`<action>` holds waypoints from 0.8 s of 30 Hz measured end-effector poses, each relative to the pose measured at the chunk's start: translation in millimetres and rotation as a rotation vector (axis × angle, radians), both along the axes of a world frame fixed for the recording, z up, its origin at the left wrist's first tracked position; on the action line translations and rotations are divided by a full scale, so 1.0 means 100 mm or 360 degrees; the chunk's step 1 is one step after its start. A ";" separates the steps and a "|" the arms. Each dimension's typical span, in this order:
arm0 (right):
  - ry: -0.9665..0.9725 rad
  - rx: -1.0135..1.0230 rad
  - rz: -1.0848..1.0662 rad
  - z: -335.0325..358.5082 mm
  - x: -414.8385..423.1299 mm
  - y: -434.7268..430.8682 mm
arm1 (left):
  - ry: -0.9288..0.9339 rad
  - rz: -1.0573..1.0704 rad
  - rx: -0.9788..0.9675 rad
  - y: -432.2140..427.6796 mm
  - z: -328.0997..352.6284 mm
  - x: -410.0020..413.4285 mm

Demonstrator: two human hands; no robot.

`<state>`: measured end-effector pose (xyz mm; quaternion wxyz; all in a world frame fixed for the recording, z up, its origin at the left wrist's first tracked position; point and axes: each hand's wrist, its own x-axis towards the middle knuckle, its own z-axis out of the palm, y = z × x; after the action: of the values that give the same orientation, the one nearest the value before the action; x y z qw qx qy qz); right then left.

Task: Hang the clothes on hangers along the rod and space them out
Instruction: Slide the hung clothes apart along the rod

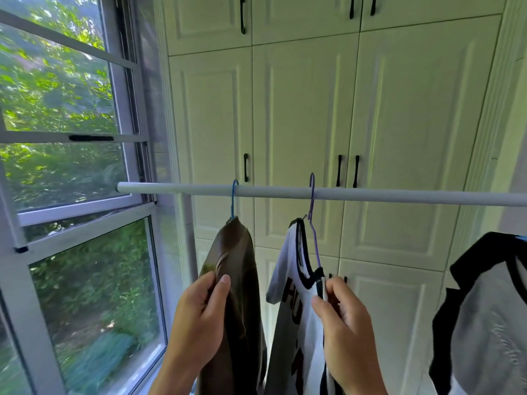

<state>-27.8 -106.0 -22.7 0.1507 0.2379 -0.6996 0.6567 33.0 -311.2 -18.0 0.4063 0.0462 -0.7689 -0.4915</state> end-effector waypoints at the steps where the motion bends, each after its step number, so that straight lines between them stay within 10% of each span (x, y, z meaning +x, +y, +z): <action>1: -0.0003 -0.0001 0.0008 0.00 0.00 -0.03 | 0.0005 -0.0001 0.0008 -0.02 -0.01 0.00; 24: -0.0152 -0.0188 0.0083 -0.20 -0.01 -0.20 | 0.0011 0.0031 0.0069 -0.10 -0.33 0.04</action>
<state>-28.6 -125.8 -43.1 0.1135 0.2152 -0.6596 0.7112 37.4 -320.9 -50.6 0.4126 0.0608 -0.7561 -0.5043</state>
